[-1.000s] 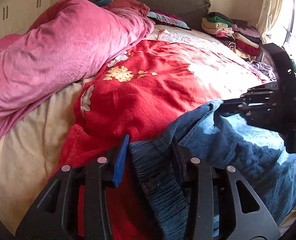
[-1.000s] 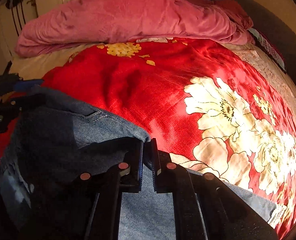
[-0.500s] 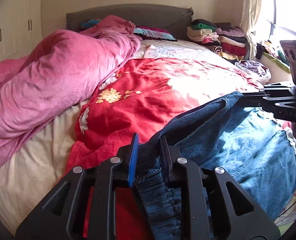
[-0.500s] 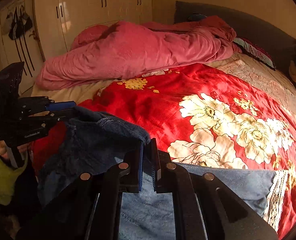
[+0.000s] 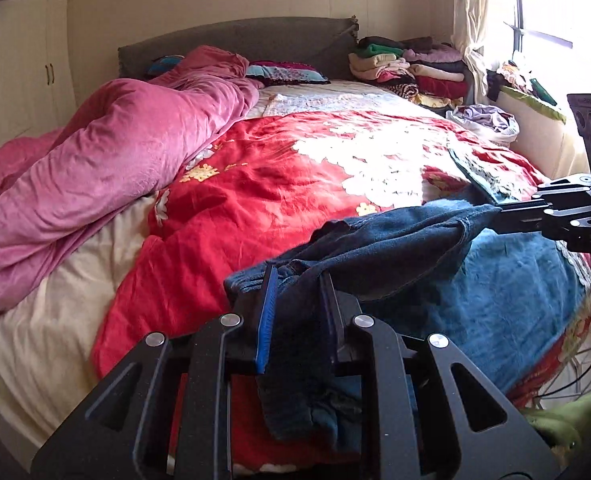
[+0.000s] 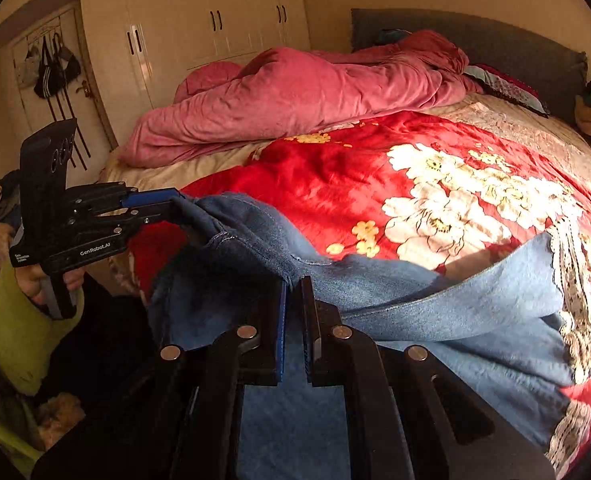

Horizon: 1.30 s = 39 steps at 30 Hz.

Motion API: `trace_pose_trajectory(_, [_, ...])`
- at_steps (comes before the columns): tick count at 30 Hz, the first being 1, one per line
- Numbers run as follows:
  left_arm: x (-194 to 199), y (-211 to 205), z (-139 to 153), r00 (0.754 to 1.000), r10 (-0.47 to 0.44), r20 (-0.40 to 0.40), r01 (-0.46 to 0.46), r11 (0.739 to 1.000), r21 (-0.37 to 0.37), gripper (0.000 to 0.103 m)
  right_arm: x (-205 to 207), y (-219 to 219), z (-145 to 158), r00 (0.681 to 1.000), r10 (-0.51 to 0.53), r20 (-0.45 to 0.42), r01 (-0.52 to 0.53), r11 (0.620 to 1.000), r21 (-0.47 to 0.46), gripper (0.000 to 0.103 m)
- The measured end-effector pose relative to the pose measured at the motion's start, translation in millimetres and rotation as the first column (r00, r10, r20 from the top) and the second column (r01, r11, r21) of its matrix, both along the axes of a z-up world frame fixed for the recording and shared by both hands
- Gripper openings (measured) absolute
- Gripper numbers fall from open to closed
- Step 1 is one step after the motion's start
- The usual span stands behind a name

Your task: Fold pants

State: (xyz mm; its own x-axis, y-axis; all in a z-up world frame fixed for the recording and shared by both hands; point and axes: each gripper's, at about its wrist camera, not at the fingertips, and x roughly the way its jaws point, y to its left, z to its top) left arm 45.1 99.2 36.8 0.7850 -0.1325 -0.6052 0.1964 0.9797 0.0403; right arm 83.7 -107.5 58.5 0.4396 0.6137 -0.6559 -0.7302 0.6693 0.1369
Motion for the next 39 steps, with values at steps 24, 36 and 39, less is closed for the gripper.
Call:
trace_pose_trajectory(24, [-57.6,15.2,-42.2,0.981,0.081,-0.178,-0.078,0.997,0.024,0.013,-82.4,29.8,-66.5,0.970,0.190,-0.152,-0.207,0.973,-0.106,0.006])
trace_pose_trajectory(36, [-46.0,7.5,-6.0,0.989,0.051,-0.139,-0.059,0.997,-0.052,0.015,-81.7,37.1,-92.9,0.964,0.183,-0.195,-0.212,0.967,-0.141,0.010])
trace_pose_trajectory(39, [-24.4,-21.4,-15.9,0.983,-0.045,-0.181,0.030,0.996,-0.086,0.015,-83.7,33.1,-88.5,0.963,0.179,-0.200,-0.206,0.971,-0.125,0.010])
